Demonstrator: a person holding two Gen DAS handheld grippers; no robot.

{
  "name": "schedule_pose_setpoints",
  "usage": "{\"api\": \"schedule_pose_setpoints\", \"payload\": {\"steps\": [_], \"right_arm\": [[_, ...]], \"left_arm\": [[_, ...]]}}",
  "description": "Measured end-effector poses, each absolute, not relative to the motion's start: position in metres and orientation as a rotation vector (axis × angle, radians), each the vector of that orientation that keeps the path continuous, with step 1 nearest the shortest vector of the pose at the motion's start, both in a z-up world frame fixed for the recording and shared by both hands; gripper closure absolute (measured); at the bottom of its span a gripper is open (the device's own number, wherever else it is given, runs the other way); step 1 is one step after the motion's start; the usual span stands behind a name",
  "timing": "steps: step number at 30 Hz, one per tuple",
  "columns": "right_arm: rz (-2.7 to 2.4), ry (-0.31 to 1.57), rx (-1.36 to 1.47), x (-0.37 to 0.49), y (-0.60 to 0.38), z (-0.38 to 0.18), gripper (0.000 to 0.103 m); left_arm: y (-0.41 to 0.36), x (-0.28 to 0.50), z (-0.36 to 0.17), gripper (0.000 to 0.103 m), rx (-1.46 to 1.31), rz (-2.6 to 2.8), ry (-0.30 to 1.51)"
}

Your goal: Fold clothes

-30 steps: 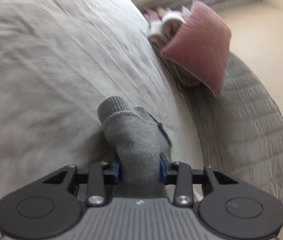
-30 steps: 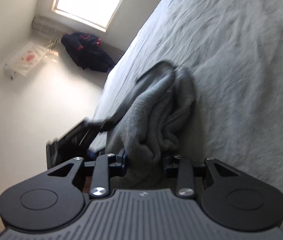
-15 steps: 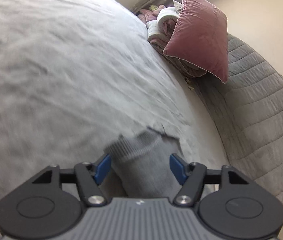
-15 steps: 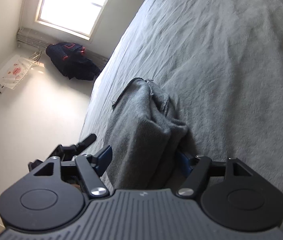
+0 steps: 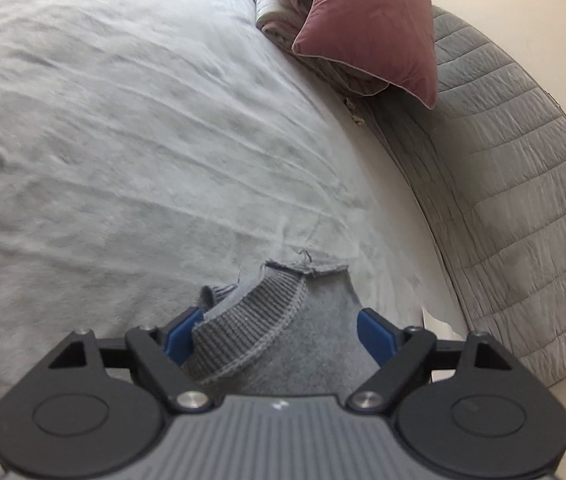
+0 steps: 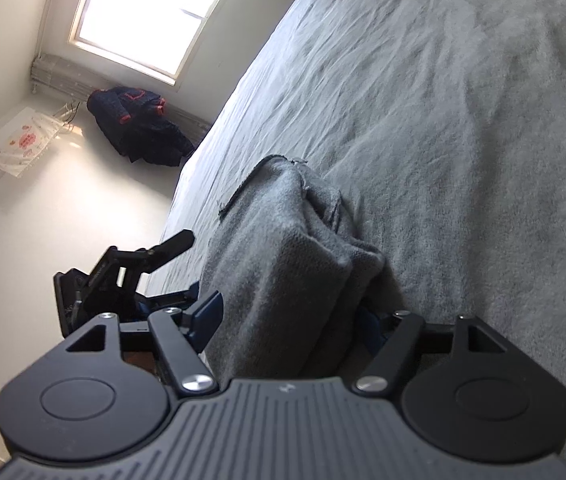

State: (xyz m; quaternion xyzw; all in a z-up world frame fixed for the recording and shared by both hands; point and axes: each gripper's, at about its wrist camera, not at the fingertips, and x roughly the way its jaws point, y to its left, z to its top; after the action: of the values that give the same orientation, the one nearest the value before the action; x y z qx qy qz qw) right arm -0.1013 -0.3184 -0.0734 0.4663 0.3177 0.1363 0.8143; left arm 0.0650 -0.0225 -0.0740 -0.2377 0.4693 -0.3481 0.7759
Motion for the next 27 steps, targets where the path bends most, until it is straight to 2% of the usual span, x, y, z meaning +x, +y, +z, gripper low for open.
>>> {"api": "schedule_pose_setpoints", "payload": {"steps": [6,7,8,10,12,15,21,27], "right_arm": [[0.275,0.656,1.053,-0.100,-0.324,-0.076,0.030],[0.277,0.657,1.057,-0.100,-0.324,-0.076,0.034],[0.277,0.661,1.058,-0.099,-0.325,-0.076,0.038],[0.272,0.673,1.067,-0.099,-0.326,-0.079,0.056],[0.271,0.680,1.089,-0.099,-0.329,-0.080,0.059],[0.276,0.678,1.088,-0.100,-0.331,-0.076,0.061],[0.264,0.639,1.033,-0.103,-0.331,-0.055,0.064],[0.176,0.650,0.988,-0.100,-0.358,-0.020,0.065]], "left_arm": [[-0.033,0.065,-0.080,0.020,-0.519,-0.742,1.020],[-0.034,0.065,-0.081,0.021,-0.520,-0.740,1.016],[-0.035,0.064,-0.082,0.027,-0.519,-0.736,1.016],[-0.037,0.064,-0.083,0.038,-0.512,-0.724,1.025],[-0.037,0.063,-0.082,0.053,-0.507,-0.707,1.027],[-0.032,0.060,-0.085,0.065,-0.577,-0.676,1.029],[-0.038,0.061,-0.071,0.076,-0.642,-0.675,0.985],[-0.088,0.087,-0.042,0.077,-0.636,-0.739,0.968]]}}
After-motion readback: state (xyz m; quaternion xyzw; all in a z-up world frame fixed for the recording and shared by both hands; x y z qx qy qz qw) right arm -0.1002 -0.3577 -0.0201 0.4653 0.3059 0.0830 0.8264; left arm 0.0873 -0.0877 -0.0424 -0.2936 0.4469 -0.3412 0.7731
